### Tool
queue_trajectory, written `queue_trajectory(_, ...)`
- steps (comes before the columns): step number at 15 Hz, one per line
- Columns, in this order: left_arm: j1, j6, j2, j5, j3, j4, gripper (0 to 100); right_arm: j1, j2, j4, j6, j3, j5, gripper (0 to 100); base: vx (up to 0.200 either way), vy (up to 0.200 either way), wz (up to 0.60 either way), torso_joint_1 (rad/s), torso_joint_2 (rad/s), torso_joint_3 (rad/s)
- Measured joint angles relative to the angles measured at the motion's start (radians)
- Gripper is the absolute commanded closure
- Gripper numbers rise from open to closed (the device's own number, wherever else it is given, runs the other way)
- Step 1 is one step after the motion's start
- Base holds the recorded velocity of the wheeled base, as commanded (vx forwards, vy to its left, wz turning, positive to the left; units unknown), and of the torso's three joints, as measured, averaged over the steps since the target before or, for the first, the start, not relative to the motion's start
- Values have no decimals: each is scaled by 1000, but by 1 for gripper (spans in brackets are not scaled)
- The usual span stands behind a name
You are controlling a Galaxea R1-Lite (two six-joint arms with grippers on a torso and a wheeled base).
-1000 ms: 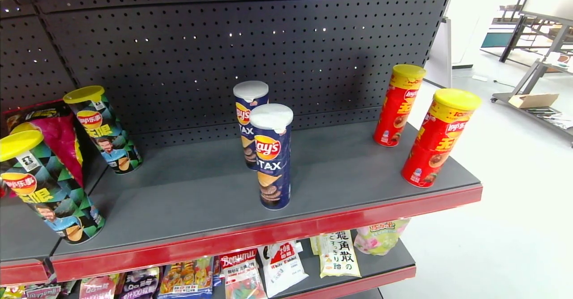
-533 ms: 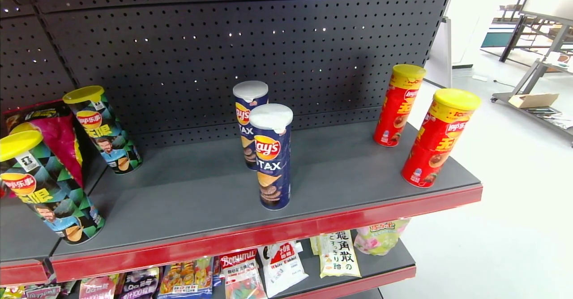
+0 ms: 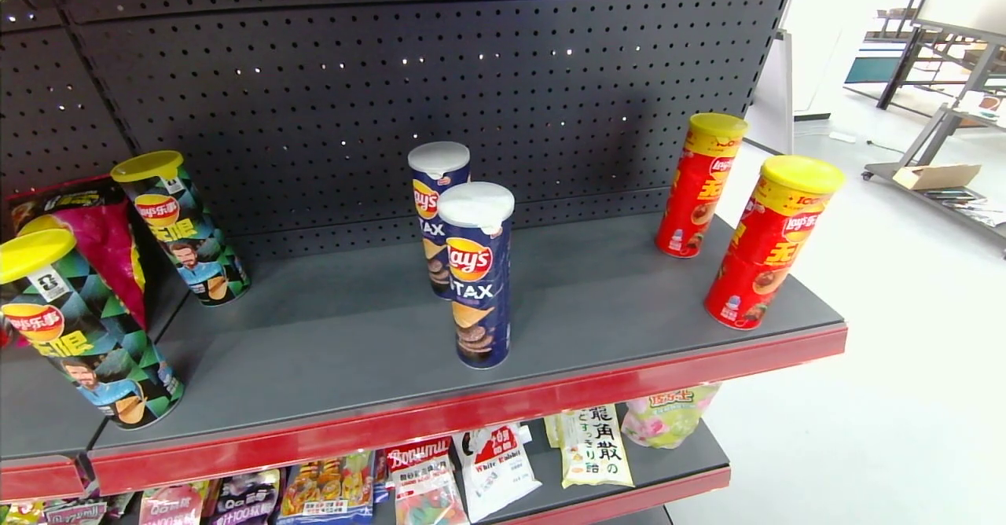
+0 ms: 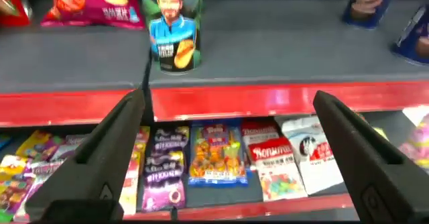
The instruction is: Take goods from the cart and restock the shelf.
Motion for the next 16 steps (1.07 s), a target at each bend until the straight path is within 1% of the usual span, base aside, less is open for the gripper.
queue_trajectory(1, 0, -16, -1, 20, 3, -4, 0, 0, 0, 0, -1, 0, 0, 0, 0, 0, 0, 0, 0, 0)
queue_trajectory(2, 0, -21, -2, 30, 6, -4, 0, 0, 0, 0, -1, 0, 0, 0, 0, 0, 0, 0, 0, 0)
queue_trajectory(3, 0, -35, -2, 76, 6, 0, 0, 0, 0, 0, -1, 0, 0, 0, 0, 0, 0, 0, 0, 0)
queue_trajectory(4, 0, -41, -1, 98, 5, 11, 0, 0, 0, 0, -1, 0, 0, 0, 0, 0, 0, 0, 0, 0)
queue_trajectory(5, 0, 7, -1, 90, 2, 11, 0, 0, 0, 0, -1, 0, 0, 0, 0, 0, 0, 0, 0, 0)
queue_trajectory(6, 0, 89, -2, 74, 2, 2, 0, 0, 0, 0, -1, 0, 0, 0, 0, 0, 0, 0, 0, 0)
queue_trajectory(7, 0, 167, -2, 37, 5, -16, 0, 0, 0, 0, 0, 0, 0, 0, 0, 0, 0, 0, 0, 0)
queue_trajectory(8, 0, 186, -2, 0, 8, -23, 0, 0, 0, 0, 1, 0, 0, 0, 0, 0, 0, 0, 0, 0)
queue_trajectory(9, -1, 184, -2, -27, 9, -23, 0, 0, 0, 0, 1, 0, 0, 0, 0, 0, 0, 0, 0, 0)
queue_trajectory(10, -1, 167, -2, -77, 9, -20, 0, 0, 0, 0, 1, 0, 0, 0, 0, 0, 0, 0, 0, 0)
queue_trajectory(11, -1, 136, -2, -73, 9, -4, 0, 0, 0, 0, 1, 0, 0, 0, 0, 0, 0, 0, 0, 0)
queue_trajectory(12, 0, 115, -2, -49, 7, -3, 0, 0, 0, 0, 1, 0, 0, 0, 0, 0, 0, 0, 0, 0)
queue_trajectory(13, 0, 83, -2, 16, 7, -10, 0, 1, 0, 0, 1, 0, 0, 0, 0, 0, 0, 0, 0, 0)
queue_trajectory(14, 0, 61, -2, 61, 8, -20, 0, 1, 0, 0, 1, 0, 0, 0, 0, 0, 0, 0, 0, 0)
queue_trajectory(15, 0, 58, -2, 68, 9, -23, 0, 0, 0, 0, 1, 0, 0, 0, 0, 0, 0, 0, 0, 0)
queue_trajectory(16, 0, 58, -2, 44, 9, -24, 0, 0, 0, 0, 0, 0, 0, 0, 0, 0, 0, 0, 0, 0)
